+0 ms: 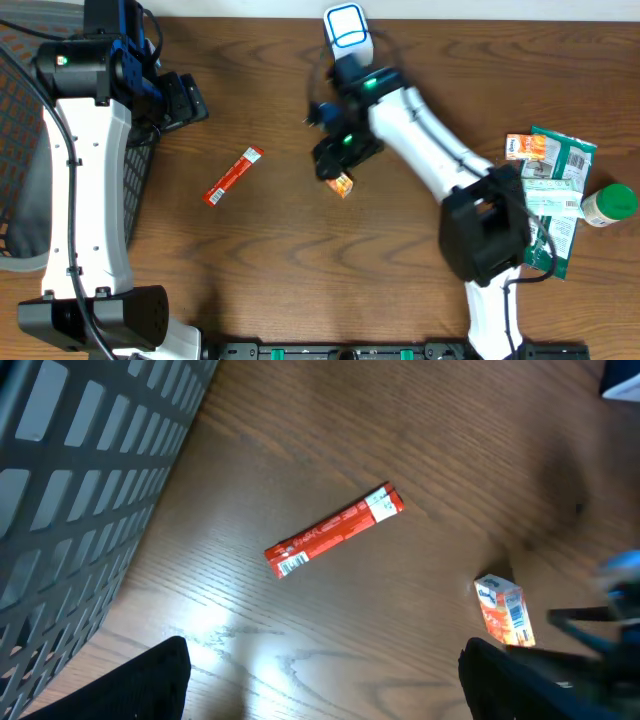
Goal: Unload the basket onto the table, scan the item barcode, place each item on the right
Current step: 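Move the right gripper to the second orange tissue pack and grasp it, then lift the second tissue pack off the table with the right gripper, then raise the tissue pack up to the white scanner with the right gripper, then hold the tissue pack under the white scanner with the right gripper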
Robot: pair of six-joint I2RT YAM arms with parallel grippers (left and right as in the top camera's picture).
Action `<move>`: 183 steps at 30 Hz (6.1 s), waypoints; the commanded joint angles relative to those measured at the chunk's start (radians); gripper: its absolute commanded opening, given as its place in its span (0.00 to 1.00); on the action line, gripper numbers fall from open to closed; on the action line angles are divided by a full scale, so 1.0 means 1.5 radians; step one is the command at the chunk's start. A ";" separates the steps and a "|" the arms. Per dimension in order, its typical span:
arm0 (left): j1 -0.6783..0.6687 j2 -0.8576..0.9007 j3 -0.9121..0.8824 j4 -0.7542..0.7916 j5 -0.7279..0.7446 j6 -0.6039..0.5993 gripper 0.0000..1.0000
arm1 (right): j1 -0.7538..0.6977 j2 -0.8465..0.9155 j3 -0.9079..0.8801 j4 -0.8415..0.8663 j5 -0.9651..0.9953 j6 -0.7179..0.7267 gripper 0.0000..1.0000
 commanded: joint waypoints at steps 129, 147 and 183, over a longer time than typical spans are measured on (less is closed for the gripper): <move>0.000 -0.005 -0.002 -0.004 -0.001 0.009 0.86 | 0.065 -0.215 0.235 0.050 0.675 0.058 0.01; 0.000 -0.005 -0.002 -0.004 -0.001 0.009 0.86 | 0.046 0.108 0.235 0.539 0.896 -0.305 0.01; 0.000 -0.005 -0.002 -0.004 -0.001 0.008 0.86 | -0.007 0.282 0.235 0.717 0.807 -0.467 0.01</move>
